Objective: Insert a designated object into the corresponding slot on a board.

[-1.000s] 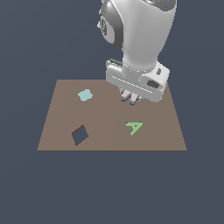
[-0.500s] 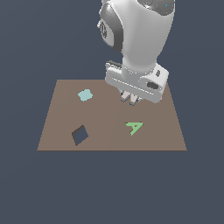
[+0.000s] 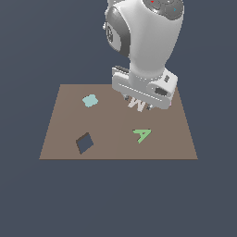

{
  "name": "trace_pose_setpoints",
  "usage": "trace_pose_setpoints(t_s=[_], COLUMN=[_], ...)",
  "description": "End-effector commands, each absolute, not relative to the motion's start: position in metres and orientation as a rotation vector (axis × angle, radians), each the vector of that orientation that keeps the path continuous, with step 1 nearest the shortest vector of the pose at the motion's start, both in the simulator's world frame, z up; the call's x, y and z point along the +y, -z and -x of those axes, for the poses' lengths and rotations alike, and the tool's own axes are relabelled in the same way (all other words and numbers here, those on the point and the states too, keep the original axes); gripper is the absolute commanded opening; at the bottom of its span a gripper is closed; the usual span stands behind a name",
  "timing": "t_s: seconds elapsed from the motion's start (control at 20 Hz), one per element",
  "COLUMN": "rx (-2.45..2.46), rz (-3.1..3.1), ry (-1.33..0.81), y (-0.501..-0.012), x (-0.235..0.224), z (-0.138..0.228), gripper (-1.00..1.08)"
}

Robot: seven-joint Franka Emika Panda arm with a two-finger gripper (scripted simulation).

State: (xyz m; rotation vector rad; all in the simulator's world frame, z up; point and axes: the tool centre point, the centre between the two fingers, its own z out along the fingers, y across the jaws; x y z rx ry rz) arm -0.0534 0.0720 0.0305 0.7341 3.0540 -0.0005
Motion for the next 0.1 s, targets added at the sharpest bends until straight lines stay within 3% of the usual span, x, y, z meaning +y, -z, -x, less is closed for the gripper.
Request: trace_pose_setpoints(t_s=[0.0,0.05], rx=[3.054,3.054], rz=[-0.734,-0.734], ry=[0.000,0.000], y=[-0.0304,-0.0304], x=[0.0720,0.0720], z=[0.0533,0.0533], gripper=[1.00,1.00])
